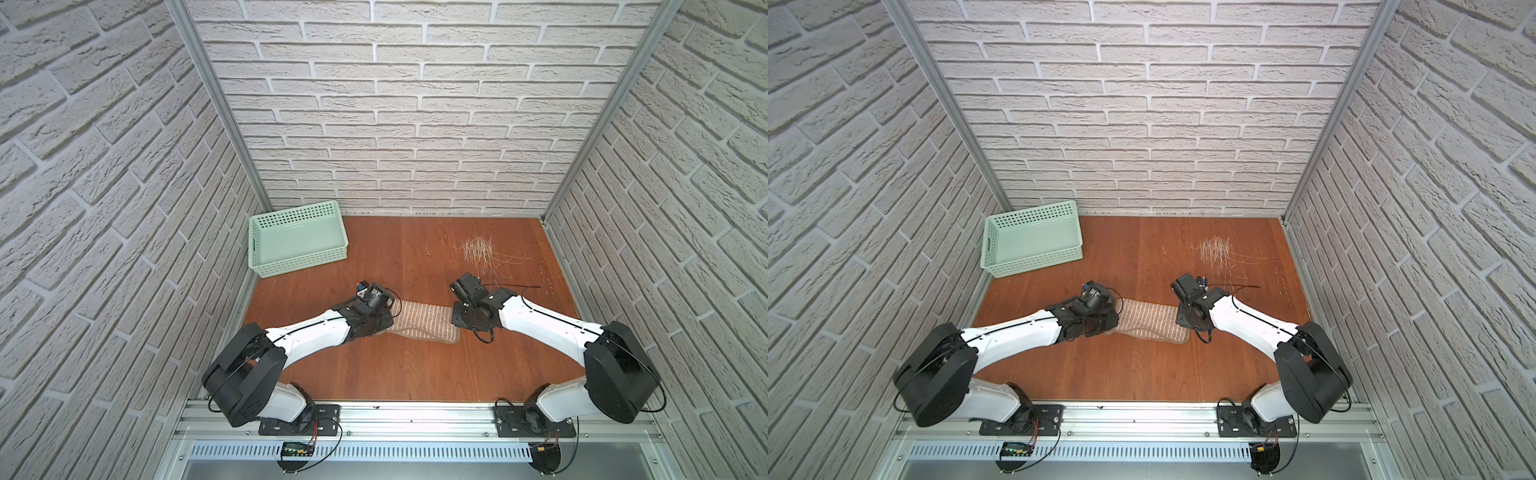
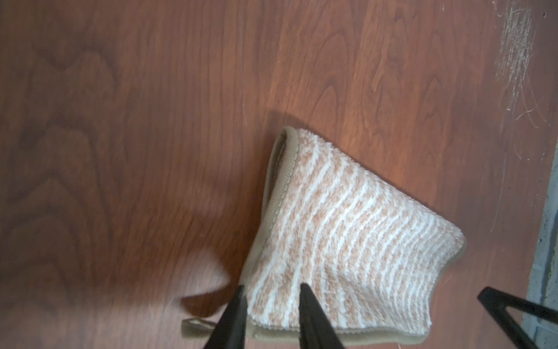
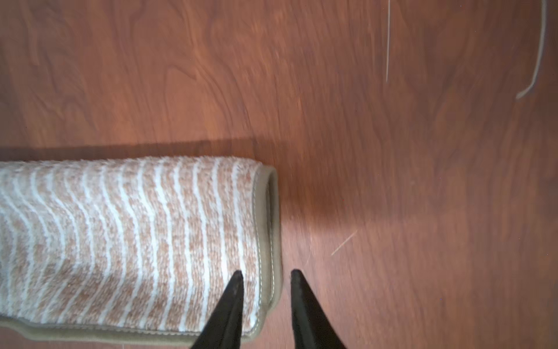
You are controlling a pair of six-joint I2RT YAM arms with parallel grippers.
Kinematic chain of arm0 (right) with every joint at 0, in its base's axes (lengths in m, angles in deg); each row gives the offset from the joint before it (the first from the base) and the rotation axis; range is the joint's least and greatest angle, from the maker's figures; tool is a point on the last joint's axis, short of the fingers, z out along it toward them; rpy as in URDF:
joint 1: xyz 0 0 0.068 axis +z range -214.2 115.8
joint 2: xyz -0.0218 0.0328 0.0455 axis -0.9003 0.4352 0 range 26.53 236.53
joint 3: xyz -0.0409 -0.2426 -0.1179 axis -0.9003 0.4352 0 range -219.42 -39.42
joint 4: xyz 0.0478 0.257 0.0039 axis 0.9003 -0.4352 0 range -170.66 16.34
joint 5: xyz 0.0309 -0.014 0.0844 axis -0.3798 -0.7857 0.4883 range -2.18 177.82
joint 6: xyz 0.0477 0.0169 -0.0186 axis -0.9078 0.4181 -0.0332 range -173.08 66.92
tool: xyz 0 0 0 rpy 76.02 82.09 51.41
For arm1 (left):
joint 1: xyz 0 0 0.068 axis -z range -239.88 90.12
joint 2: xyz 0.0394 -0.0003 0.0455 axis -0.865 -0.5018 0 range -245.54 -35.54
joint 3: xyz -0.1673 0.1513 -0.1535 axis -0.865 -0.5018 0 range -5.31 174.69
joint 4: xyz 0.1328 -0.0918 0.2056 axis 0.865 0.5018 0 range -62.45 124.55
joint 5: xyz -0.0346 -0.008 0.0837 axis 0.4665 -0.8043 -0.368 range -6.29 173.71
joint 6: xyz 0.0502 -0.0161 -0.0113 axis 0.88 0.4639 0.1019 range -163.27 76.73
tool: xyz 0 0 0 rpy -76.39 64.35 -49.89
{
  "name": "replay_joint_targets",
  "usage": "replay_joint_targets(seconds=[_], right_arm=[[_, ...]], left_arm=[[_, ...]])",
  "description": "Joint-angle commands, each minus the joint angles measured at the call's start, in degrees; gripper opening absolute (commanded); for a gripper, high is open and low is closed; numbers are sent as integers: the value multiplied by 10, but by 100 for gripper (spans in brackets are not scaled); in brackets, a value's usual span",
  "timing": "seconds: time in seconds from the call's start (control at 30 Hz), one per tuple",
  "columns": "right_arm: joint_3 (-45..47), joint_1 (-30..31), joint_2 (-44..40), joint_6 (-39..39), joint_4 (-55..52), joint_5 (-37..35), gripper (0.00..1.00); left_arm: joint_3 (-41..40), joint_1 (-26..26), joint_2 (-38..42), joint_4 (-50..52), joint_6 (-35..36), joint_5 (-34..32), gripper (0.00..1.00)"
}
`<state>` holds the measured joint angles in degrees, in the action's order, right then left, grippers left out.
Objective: Fold the square dishcloth
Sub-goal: Smooth out the cleaning item at the center of the board.
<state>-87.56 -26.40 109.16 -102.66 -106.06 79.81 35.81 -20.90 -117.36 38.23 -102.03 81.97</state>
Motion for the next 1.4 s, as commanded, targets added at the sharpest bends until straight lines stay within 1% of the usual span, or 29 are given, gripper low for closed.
replay_joint_targets(seconds=[0.0,0.07,0.27,0.5,0.53,0.6,0.67,0.87,1.0,1.17,1.37], right_arm=[[41,11,-21,-61,21,40,32],[62,18,-36,-81,38,45,35],[81,25,-61,-108,58,49,38],[96,29,-64,-130,80,51,41],[98,29,-63,-132,85,52,41],[100,30,-60,-135,92,53,41],[99,31,-57,-136,97,54,41],[98,33,-40,-138,115,60,41],[98,35,-29,-140,119,59,41],[105,38,-21,-145,133,59,42],[117,43,-9,-156,157,58,42]], left_arm=[[10,3,-8,16,15,16,29],[9,3,-10,20,13,14,28],[8,2,-14,21,14,13,25],[16,2,-30,18,15,19,24],[17,2,-29,20,15,18,26],[16,3,-25,28,15,11,36],[16,2,-17,38,15,2,40],[16,3,-3,64,15,-21,44],[13,2,-3,63,15,-22,44],[11,2,-15,51,16,-11,38],[13,2,-26,41,17,-6,35]])
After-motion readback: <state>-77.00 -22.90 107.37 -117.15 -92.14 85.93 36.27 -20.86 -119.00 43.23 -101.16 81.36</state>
